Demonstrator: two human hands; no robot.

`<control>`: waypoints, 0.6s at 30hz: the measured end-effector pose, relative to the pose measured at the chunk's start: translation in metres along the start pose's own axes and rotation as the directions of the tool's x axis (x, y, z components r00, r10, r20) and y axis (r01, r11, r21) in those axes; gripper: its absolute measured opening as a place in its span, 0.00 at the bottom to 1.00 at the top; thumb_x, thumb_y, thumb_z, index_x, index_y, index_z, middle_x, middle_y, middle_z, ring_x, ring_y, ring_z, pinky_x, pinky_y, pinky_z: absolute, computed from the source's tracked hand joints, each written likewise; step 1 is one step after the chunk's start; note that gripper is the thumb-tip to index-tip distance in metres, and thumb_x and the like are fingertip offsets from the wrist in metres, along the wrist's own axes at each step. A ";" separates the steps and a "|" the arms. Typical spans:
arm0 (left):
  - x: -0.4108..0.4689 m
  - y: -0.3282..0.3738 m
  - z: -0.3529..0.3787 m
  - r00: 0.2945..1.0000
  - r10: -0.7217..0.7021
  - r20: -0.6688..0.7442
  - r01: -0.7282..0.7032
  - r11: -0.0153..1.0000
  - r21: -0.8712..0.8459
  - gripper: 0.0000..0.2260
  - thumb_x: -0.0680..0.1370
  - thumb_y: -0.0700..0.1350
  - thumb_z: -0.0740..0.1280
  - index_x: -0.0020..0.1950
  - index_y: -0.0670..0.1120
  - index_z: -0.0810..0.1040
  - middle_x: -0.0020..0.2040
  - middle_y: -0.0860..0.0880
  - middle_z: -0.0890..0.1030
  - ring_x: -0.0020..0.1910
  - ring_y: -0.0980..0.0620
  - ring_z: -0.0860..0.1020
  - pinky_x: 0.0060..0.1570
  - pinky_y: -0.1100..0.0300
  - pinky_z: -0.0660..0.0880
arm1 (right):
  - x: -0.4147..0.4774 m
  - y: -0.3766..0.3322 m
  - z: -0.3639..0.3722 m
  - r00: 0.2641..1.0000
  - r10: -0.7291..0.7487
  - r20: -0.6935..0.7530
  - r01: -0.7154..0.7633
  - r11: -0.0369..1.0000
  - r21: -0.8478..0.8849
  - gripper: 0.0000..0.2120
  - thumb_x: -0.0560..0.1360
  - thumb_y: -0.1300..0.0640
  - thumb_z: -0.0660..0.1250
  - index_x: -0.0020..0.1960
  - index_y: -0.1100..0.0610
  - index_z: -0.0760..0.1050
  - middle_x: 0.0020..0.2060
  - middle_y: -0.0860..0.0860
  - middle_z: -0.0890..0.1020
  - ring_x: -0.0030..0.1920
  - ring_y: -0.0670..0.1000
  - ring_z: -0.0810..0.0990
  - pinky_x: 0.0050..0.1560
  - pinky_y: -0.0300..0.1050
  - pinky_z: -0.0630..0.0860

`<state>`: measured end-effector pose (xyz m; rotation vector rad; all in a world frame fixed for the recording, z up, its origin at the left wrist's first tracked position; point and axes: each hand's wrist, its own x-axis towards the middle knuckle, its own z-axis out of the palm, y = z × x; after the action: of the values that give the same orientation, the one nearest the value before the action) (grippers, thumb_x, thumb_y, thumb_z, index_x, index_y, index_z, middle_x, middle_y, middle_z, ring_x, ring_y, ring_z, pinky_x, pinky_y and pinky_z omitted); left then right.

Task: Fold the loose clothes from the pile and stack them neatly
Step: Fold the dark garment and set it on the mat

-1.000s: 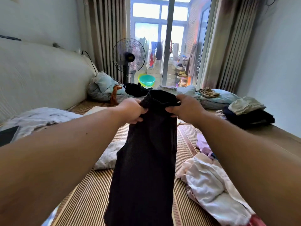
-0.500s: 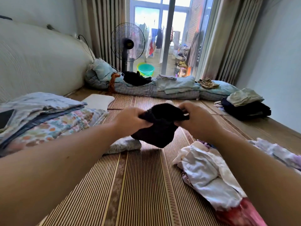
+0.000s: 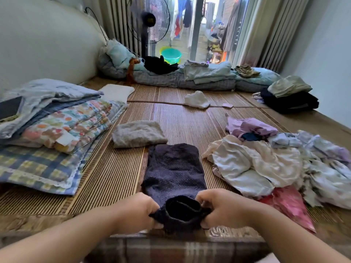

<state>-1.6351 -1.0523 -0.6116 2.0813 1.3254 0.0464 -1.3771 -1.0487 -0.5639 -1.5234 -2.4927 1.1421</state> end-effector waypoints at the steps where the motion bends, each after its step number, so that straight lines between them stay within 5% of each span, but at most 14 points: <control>1: -0.001 -0.001 -0.003 1.000 -0.002 0.011 0.002 1.000 -0.026 0.08 0.73 0.52 0.70 0.33 0.56 0.77 0.27 0.60 0.75 0.27 0.61 0.70 0.29 0.68 0.67 | 0.002 -0.001 -0.003 0.999 0.005 0.033 -0.007 0.998 0.063 0.10 0.66 0.57 0.72 0.41 0.45 0.75 0.35 0.43 0.79 0.37 0.42 0.77 0.40 0.40 0.73; 4: 0.002 -0.004 -0.011 0.999 -0.045 -0.004 0.043 0.972 -0.231 0.06 0.76 0.51 0.67 0.40 0.56 0.80 0.35 0.58 0.82 0.32 0.60 0.78 0.33 0.67 0.73 | 0.015 0.003 -0.012 0.999 0.021 -0.028 -0.013 0.966 0.259 0.08 0.68 0.58 0.71 0.44 0.48 0.76 0.37 0.46 0.78 0.39 0.45 0.76 0.42 0.42 0.72; 8: 0.031 -0.011 -0.016 0.965 -0.184 -0.188 0.074 0.876 -0.476 0.06 0.79 0.49 0.65 0.46 0.50 0.78 0.39 0.51 0.82 0.36 0.49 0.82 0.33 0.58 0.77 | 0.053 0.021 -0.009 0.949 0.222 -0.224 -0.086 0.865 0.495 0.18 0.74 0.55 0.70 0.63 0.50 0.73 0.49 0.55 0.81 0.46 0.49 0.80 0.48 0.49 0.78; 10: 0.045 -0.016 -0.013 0.908 -0.250 -0.337 0.153 0.945 -0.289 0.14 0.77 0.55 0.66 0.61 0.53 0.75 0.53 0.53 0.81 0.48 0.52 0.81 0.44 0.58 0.78 | 0.070 0.032 0.004 0.876 0.316 -0.363 -0.166 0.907 0.387 0.30 0.72 0.51 0.72 0.72 0.50 0.66 0.57 0.54 0.79 0.55 0.51 0.79 0.57 0.48 0.76; 12: 0.053 -0.023 -0.002 0.894 -0.186 -0.407 0.217 0.976 0.033 0.32 0.74 0.59 0.68 0.75 0.59 0.59 0.71 0.53 0.68 0.69 0.51 0.69 0.66 0.54 0.68 | 0.079 0.041 0.024 0.838 0.299 -0.456 -0.207 0.948 0.241 0.41 0.69 0.51 0.75 0.76 0.49 0.59 0.66 0.51 0.73 0.64 0.50 0.73 0.66 0.44 0.69; 16: 0.060 -0.030 0.016 0.991 0.029 -0.131 0.019 0.935 0.353 0.35 0.76 0.58 0.63 0.77 0.63 0.47 0.79 0.57 0.44 0.77 0.54 0.44 0.74 0.50 0.48 | 0.084 0.057 0.059 0.902 0.090 -0.422 -0.150 0.983 -0.111 0.34 0.74 0.51 0.68 0.76 0.41 0.57 0.78 0.49 0.53 0.76 0.50 0.54 0.74 0.43 0.54; 18: 0.060 -0.035 0.022 1.000 0.003 0.004 -0.004 0.915 0.404 0.35 0.74 0.63 0.59 0.77 0.61 0.46 0.78 0.56 0.38 0.77 0.54 0.41 0.74 0.48 0.46 | 0.082 0.063 0.065 0.920 0.055 -0.387 -0.192 0.926 -0.326 0.29 0.76 0.39 0.59 0.75 0.38 0.56 0.78 0.48 0.38 0.78 0.52 0.41 0.75 0.53 0.51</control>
<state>-1.6257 -1.0053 -0.6660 2.4227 1.4219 -0.2521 -1.3952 -1.0059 -0.6773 -1.8000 -2.4495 0.3509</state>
